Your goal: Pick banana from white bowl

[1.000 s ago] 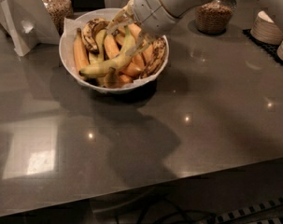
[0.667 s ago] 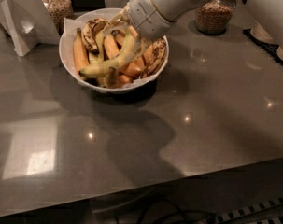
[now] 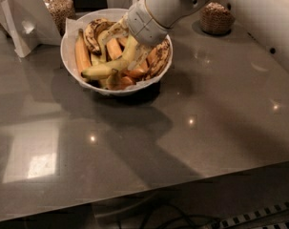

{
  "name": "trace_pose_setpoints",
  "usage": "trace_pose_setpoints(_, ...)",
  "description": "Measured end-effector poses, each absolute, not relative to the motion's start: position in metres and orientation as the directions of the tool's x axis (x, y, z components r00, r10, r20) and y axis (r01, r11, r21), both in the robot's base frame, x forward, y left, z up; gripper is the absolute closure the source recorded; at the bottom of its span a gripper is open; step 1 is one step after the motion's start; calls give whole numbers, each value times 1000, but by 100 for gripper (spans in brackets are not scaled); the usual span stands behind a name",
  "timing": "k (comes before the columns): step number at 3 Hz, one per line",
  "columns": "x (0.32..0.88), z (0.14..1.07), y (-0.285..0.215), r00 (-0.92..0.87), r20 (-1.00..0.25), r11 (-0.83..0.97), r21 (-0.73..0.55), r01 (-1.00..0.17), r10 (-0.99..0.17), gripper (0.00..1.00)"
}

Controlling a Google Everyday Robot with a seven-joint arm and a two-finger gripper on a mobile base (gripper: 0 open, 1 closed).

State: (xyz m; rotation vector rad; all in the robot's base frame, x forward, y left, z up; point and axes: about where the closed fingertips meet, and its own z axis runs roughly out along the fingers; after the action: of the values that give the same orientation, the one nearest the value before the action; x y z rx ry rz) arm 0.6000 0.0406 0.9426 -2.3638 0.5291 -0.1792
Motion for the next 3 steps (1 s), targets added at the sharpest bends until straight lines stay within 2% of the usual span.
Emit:
trace_pose_setpoints(2,608,921,47,911,-34,-696,-634,-337,-411,42)
trace_pose_setpoints(3,611,918,51,910,-41,-690,-638,-342,-413,50)
